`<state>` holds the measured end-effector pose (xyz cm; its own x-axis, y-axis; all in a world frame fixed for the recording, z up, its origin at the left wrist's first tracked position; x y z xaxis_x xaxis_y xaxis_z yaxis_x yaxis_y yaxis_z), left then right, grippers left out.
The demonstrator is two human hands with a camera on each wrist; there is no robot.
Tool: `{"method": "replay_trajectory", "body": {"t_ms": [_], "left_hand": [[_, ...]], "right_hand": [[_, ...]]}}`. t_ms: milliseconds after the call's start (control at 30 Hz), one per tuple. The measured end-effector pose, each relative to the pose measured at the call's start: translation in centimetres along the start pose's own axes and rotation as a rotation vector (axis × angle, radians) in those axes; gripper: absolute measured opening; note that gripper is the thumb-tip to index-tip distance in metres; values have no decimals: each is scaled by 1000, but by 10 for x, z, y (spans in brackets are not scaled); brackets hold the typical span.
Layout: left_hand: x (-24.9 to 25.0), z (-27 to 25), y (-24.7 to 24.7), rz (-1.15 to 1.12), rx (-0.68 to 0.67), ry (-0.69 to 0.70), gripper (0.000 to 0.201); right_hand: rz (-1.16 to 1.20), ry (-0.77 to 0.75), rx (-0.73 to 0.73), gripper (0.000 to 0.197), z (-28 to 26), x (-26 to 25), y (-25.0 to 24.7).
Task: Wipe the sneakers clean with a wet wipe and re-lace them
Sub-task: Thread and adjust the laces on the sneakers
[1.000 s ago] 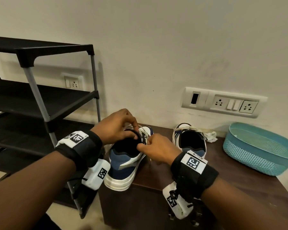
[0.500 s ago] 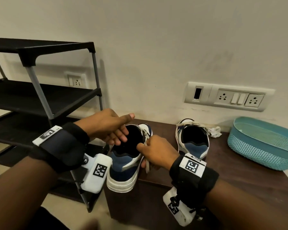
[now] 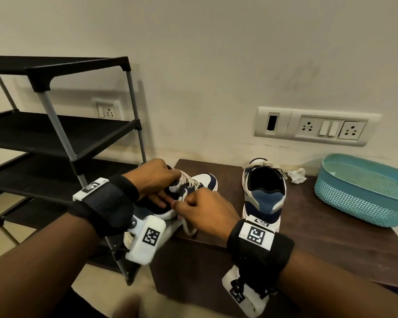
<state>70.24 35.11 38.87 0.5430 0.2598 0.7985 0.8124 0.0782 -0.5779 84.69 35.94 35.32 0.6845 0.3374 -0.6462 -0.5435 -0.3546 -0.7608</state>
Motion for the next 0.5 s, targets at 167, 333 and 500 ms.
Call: {"method": "replay_trajectory", "body": {"t_ms": [167,333,500], "left_hand": [[13,-2,-27,78,100,98,34],[23,4,-37,198,79,299,30],[25,20,-5,394,-74,414,38]], "right_hand": [[6,-79,238,39,-1,-1,-48],[-77,-86,120,70,3,11,-54],[-20,8,-143,85,2,32,-8]]}}
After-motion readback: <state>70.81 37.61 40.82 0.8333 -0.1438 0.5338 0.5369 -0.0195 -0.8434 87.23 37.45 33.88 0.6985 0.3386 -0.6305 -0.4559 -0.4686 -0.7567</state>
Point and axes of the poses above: each hand's wrist, its own z-axis towards the middle knuckle, its own y-axis out of the palm, x = y × z, the point moved 5 cm from there along z, towards the middle knuckle, and after that the axes turned 9 degrees about y, right-handed, at the moved point
